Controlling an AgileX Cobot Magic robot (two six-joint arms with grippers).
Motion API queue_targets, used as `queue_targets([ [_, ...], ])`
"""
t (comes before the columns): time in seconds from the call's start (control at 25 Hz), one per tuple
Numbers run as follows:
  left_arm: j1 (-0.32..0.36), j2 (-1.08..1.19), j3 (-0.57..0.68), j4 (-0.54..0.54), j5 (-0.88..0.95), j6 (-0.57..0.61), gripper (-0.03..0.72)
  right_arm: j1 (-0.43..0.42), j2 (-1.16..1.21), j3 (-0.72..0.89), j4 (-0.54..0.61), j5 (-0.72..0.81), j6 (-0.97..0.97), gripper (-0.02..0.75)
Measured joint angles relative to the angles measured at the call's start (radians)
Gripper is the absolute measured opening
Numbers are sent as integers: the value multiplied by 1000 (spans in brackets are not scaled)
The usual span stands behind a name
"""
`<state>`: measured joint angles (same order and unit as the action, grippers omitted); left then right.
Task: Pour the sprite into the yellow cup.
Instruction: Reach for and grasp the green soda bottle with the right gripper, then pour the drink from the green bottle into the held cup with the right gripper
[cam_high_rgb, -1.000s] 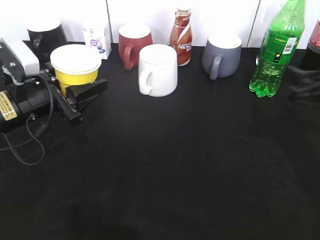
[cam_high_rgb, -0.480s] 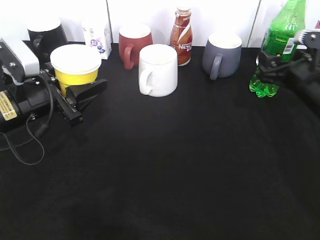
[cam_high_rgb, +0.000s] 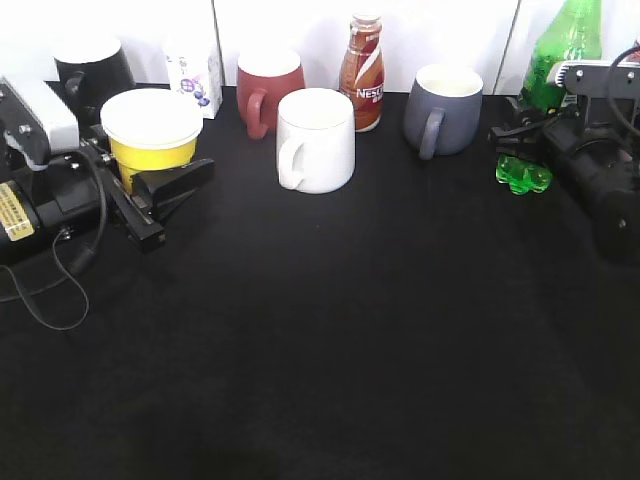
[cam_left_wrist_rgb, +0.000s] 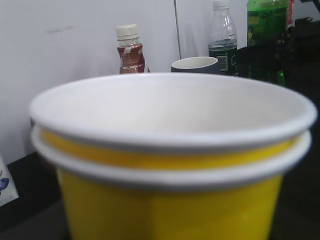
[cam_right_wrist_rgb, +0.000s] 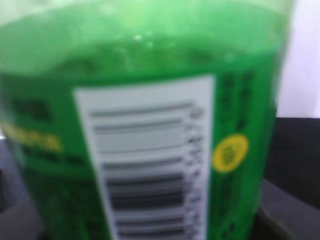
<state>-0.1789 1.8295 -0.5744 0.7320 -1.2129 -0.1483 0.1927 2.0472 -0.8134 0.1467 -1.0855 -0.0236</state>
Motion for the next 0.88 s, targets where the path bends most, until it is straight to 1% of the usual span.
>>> queue_targets([
  [0.08,0,0,0,0,0,0,440,0,-12,35,-1,-32,-2,460],
  [0.12,0,0,0,3,0,-6,440,0,-45,80,-22,-33,-3,460],
  [0.24,-12,0,0,44,0,-30,440,14,-205,235,-135,-52,-7,459],
  [0.28,-35,0,0,44,0,-40,440,33,-257,269,-167,-53,-9,459],
  [0.36,-102,0,0,43,0,-45,440,89,-344,295,-203,-13,-25,459],
  [0.44,-157,0,0,40,0,-45,440,159,-375,296,-218,26,-110,459],
  [0.52,-204,0,0,40,0,-45,440,240,-376,296,-217,98,-181,459],
  [0.6,-241,0,0,40,0,-45,440,299,-376,278,-217,172,-323,459],
  [0.72,-259,0,0,41,0,-80,440,310,-376,222,-210,231,-527,459],
  [0.88,-259,0,0,42,0,-90,440,310,-376,188,-209,238,-773,459],
])
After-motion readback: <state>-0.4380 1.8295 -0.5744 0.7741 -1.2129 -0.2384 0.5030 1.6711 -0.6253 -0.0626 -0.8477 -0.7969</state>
